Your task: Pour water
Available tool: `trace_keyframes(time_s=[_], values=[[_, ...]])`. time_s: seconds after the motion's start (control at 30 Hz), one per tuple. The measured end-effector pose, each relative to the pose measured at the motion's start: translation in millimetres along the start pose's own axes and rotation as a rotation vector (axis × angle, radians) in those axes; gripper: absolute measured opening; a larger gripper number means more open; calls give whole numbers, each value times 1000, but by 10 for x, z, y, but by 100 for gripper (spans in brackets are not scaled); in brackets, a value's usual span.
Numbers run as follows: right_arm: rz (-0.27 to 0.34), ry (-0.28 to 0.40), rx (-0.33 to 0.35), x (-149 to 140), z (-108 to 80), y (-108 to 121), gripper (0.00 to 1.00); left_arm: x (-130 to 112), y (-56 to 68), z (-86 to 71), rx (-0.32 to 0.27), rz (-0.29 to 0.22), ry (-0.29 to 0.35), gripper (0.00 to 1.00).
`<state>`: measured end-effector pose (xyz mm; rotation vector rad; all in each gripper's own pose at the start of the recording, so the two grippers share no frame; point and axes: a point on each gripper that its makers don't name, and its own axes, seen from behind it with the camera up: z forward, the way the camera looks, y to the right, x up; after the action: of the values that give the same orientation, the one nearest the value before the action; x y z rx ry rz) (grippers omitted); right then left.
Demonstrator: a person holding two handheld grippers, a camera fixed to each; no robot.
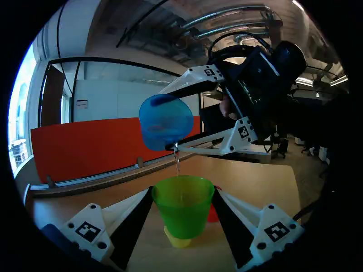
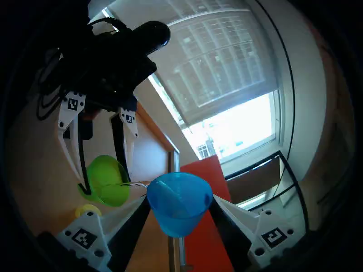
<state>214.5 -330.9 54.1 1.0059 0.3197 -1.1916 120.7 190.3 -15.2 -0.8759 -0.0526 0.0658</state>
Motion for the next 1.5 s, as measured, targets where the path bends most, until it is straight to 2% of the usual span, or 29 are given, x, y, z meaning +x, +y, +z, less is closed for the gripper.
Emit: trace_keyframes(time_s=[1.5], values=[[-82,0,-12,86,28,51,90,35,-4,-29,7,5,5,90]])
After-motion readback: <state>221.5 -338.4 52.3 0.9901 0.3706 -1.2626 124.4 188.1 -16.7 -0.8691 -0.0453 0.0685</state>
